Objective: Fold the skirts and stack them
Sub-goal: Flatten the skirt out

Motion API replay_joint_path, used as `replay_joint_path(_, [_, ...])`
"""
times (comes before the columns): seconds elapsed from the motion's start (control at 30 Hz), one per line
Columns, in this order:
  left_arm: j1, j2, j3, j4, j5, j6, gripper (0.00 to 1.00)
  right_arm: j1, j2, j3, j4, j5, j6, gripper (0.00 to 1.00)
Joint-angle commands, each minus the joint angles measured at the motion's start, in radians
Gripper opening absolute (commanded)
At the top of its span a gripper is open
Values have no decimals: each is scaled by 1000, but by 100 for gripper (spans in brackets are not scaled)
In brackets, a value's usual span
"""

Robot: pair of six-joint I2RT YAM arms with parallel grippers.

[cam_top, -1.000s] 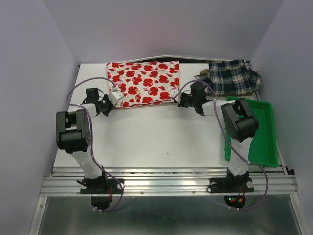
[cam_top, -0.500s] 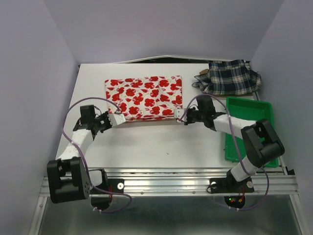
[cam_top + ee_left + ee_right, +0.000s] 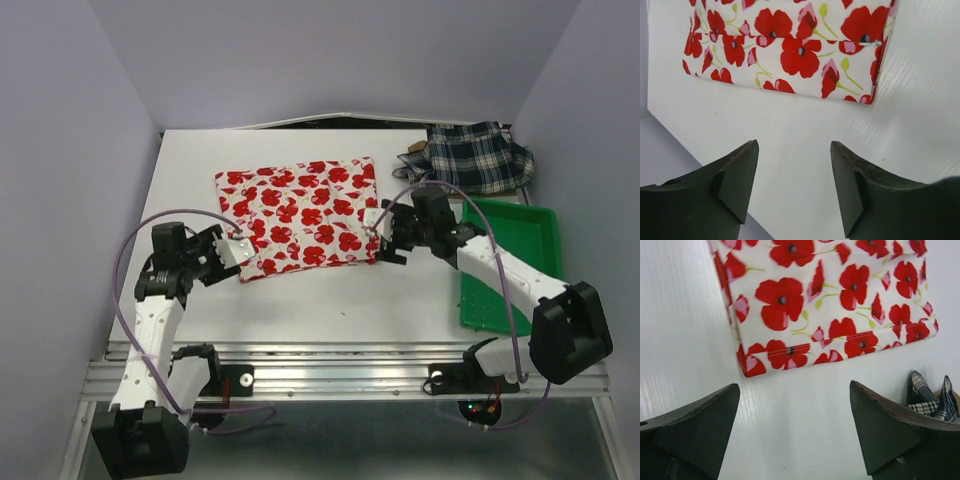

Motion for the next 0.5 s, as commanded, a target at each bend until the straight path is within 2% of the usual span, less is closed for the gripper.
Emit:
replay_joint_path(0.0, [-3, 54, 127, 114, 30, -326, 73, 6, 57, 265, -22, 77, 332, 95])
replay_joint_path(0.03, [-3, 92, 155, 148, 37, -394, 73, 6, 154, 325, -25, 90, 395, 93])
replay_joint_path(0.07, [-3, 196, 219, 195, 37, -528, 73, 6, 208, 386, -30, 105, 504, 89])
replay_joint_path(0.1, [-3, 260, 259, 203, 42, -593, 70, 6, 268, 451, -43, 102, 546, 86])
replay_joint_path(0.13, [-4, 325, 307, 202, 59, -651, 67, 6, 389, 591, -101, 90, 581, 80])
replay_joint_path(0.17, [-6, 461, 409, 167, 76, -746, 57, 6, 448, 661, -137, 50, 642, 78])
replay_joint_path(0.27, [-4, 684, 569, 85, 160, -854, 51, 6, 653, 878, -299, -16, 678, 68])
replay_joint_path(0.33, [-6, 773, 588, 117, 189, -957, 49, 6, 716, 917, -347, -50, 695, 66])
replay_joint_path(0.47, [-10, 874, 576, 172, 183, -1052, 47, -3, 790, 879, -390, -50, 686, 62])
